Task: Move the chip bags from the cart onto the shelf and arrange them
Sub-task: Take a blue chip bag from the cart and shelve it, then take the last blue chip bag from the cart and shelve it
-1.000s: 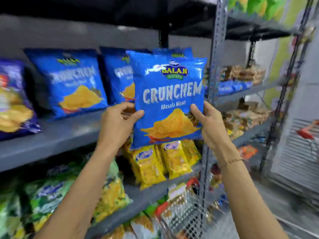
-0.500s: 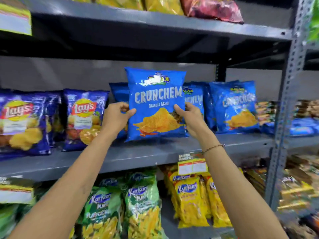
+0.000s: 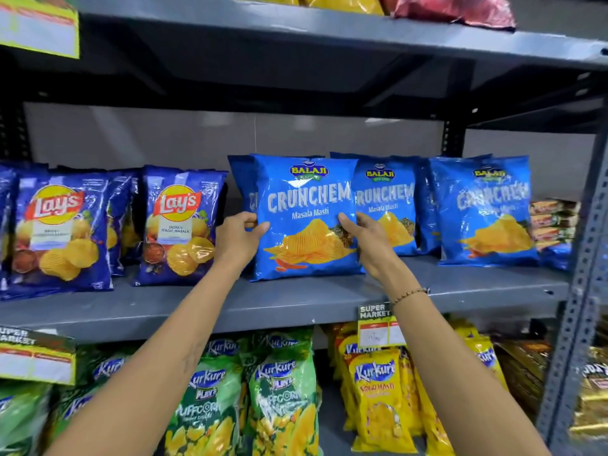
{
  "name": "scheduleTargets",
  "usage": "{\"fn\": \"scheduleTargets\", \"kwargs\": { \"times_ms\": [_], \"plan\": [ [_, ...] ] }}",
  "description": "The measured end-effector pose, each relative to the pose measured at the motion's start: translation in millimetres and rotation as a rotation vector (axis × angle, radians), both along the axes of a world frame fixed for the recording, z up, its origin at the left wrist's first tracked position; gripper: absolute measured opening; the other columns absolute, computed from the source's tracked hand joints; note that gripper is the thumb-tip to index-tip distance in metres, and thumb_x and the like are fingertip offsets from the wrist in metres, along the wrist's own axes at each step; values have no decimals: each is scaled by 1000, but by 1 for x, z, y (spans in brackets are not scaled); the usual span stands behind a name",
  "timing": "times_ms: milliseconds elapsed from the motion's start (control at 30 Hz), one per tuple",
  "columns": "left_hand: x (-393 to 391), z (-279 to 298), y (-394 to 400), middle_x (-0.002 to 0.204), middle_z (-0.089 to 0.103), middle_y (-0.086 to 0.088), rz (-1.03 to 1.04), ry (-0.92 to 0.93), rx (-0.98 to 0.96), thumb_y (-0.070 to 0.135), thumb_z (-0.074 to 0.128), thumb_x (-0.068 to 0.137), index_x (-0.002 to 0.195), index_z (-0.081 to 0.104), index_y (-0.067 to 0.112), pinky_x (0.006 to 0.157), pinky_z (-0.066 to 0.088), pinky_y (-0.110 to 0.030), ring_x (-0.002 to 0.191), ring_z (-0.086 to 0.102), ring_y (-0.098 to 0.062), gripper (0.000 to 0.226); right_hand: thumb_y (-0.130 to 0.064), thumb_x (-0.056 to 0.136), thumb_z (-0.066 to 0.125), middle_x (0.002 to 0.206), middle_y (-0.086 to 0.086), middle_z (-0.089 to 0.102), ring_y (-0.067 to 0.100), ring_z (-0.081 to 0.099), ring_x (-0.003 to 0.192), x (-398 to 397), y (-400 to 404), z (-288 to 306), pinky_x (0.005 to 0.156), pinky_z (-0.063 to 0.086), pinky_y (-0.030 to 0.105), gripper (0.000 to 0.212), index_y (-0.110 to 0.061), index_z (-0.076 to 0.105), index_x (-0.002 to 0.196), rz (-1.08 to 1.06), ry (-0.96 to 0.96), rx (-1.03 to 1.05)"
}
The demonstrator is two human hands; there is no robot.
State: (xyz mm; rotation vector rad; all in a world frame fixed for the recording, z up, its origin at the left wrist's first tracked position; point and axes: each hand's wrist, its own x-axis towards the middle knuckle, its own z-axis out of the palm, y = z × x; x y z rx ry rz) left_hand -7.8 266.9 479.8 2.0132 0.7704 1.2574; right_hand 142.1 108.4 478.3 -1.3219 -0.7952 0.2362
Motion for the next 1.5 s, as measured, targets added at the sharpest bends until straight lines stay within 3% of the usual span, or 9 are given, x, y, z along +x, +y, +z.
{"fn": "scheduleTargets", "kwargs": {
  "times_ms": [133, 267, 433, 600, 1000, 1100, 1267, 1400, 1500],
  "plan": [
    [-6, -10, -10, 123, 61, -13, 47, 2, 80, 28, 63, 85, 119, 55, 5, 90, 46, -36, 108, 59, -26, 42, -28, 95, 52, 101, -11, 57, 4, 53, 82, 2, -1, -7, 70, 44, 25, 24, -17, 52, 117, -44, -43, 3],
    [-14, -27, -35, 113, 53, -13, 166, -144, 320, 21, 64, 84, 111, 51, 6, 89, 47, -40, 101, 53, -26, 34, -25, 94, 51, 117, 5, 61, 14, 57, 96, -2, -7, -21, 73, 45, 21, 29, -12, 55, 120, -373, -164, 56],
    [-9, -45, -93, 84, 60, -2, -220, -241, 371, 17, 66, 83, 85, 62, 7, 69, 42, -5, 70, 56, -8, 11, -16, 91, 54, 99, 0, 66, 4, 60, 86, -50, -52, -54, 75, 46, 12, 14, -16, 65, 99, -481, -334, 192],
    [11, -103, -160, 73, 63, 7, -575, -78, 184, 20, 68, 81, 81, 61, 16, 60, 43, -7, 65, 58, -1, 8, -12, 88, 57, 78, -11, 63, 1, 57, 71, -68, -131, -132, 69, 46, 17, 14, -25, 63, 90, -566, -234, 89],
    [67, -350, -356, 89, 67, -9, -1294, 867, -64, 14, 61, 86, 96, 65, 2, 61, 39, -4, 71, 56, -9, 16, -17, 80, 59, 65, -1, 58, 8, 54, 59, -91, -410, -400, 60, 41, 26, 10, -11, 65, 79, -892, 708, -557],
    [79, -411, -392, 108, 67, -19, -1405, 1178, 2, 17, 58, 89, 103, 63, 0, 82, 47, -29, 94, 61, -25, 23, -32, 68, 56, 58, 0, 52, 11, 50, 52, -109, -454, -456, 54, 35, 25, 19, -19, 52, 55, -1009, 965, -693],
    [92, -506, -427, 73, 54, -21, -1467, 1637, 140, 18, 53, 90, 65, 51, 11, 67, 33, -33, 81, 54, -25, 26, -15, 91, 47, 89, 6, 51, 9, 45, 62, -143, -473, -535, 56, 41, 23, 29, -7, 57, 116, -885, 1287, -744],
    [96, -564, -443, 115, 60, -32, -1340, 1774, 98, 19, 54, 90, 108, 56, -9, 85, 46, -44, 108, 57, -43, 33, -8, 97, 38, 128, 30, 53, 41, 52, 118, -142, -461, -585, 86, 51, 24, 38, 12, 45, 129, -768, 1453, -765],
    [104, -611, -445, 115, 60, -34, -1220, 1781, 20, 31, 58, 87, 107, 54, -13, 81, 47, -45, 102, 59, -44, 48, -13, 98, 41, 138, 26, 49, 39, 50, 124, -134, -453, -610, 95, 43, 39, 39, 9, 45, 131, -804, 1513, -747]
  ]
}}
